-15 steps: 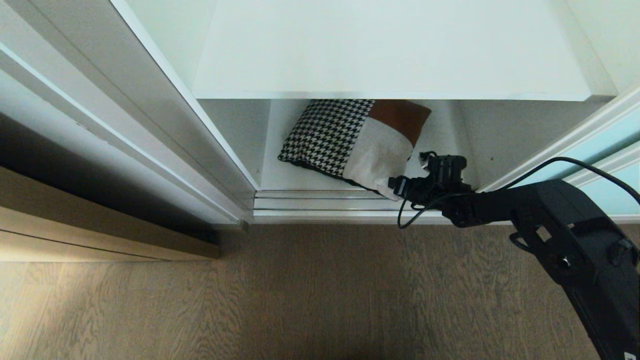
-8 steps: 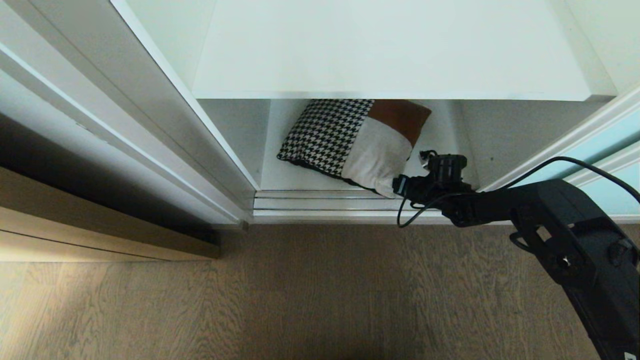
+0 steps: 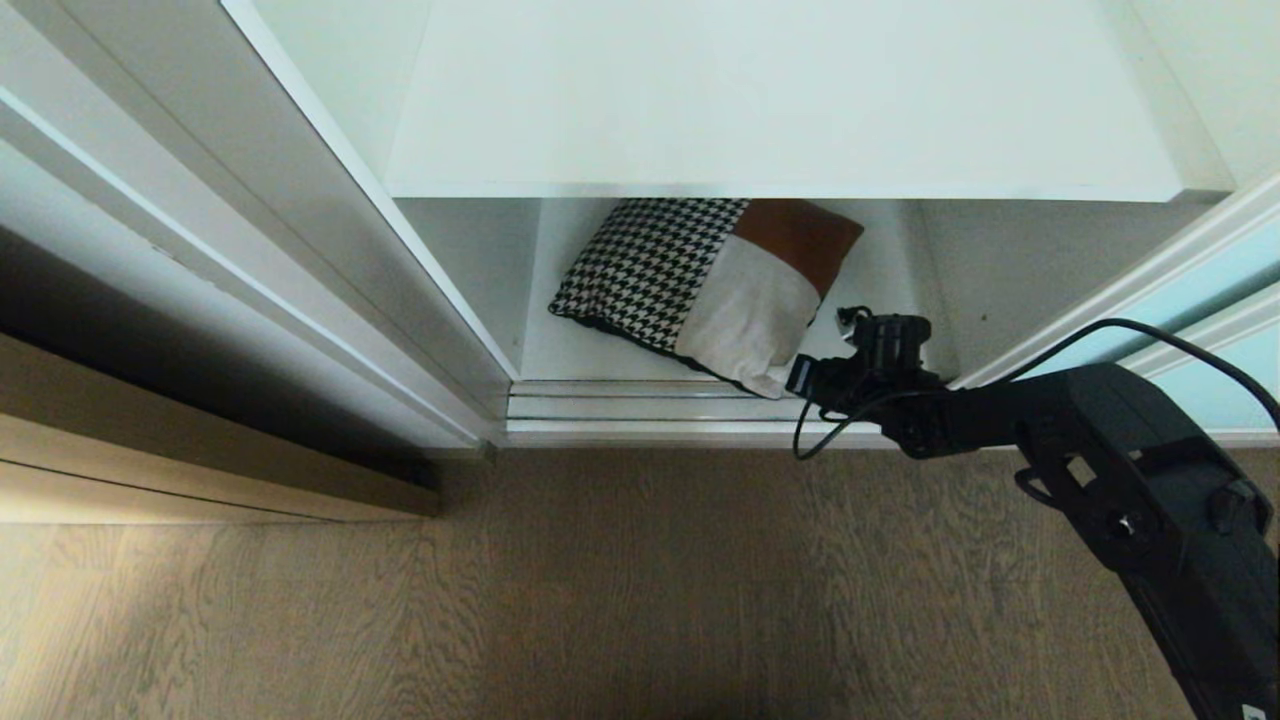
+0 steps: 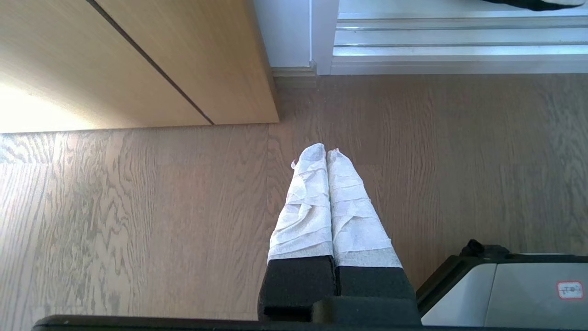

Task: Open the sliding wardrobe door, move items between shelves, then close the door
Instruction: Place the pillow on the higher shelf

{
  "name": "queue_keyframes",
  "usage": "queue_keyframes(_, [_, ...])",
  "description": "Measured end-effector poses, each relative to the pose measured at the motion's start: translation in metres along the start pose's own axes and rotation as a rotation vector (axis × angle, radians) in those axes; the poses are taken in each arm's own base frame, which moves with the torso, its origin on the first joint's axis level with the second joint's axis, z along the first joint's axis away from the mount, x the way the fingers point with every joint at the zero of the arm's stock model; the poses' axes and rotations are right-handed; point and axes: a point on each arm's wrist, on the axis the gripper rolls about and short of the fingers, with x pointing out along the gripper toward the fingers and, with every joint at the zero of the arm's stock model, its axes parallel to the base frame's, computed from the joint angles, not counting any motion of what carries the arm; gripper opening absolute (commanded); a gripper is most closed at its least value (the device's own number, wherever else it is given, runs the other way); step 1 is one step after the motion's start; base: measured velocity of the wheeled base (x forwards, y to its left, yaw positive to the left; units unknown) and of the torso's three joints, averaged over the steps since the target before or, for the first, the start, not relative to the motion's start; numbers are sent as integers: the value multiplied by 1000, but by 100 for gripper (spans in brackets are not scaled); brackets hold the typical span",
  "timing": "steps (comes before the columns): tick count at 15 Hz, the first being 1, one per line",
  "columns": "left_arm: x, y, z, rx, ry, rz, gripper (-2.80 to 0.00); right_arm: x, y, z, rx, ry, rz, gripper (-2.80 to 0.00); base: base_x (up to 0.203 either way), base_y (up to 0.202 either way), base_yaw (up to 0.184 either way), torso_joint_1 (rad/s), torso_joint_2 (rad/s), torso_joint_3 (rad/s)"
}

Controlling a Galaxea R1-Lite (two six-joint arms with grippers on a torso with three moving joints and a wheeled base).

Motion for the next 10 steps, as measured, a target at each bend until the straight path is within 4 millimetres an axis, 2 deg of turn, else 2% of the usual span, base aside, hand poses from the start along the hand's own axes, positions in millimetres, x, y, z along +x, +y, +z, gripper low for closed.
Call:
queue_keyframes(4, [0,0,0,0,0,0,-280,-6,-4,3,40,13,-72,-280,0,0,0,0,0,0])
queue_keyframes(8, [0,0,0,0,0,0,-280,-32,-9,29,123,20,-174,-280,0,0,0,0,0,0])
queue_keyframes(10, [0,0,0,0,0,0,-280,-45,-11,31,140,37,-200,-280,0,0,0,0,0,0])
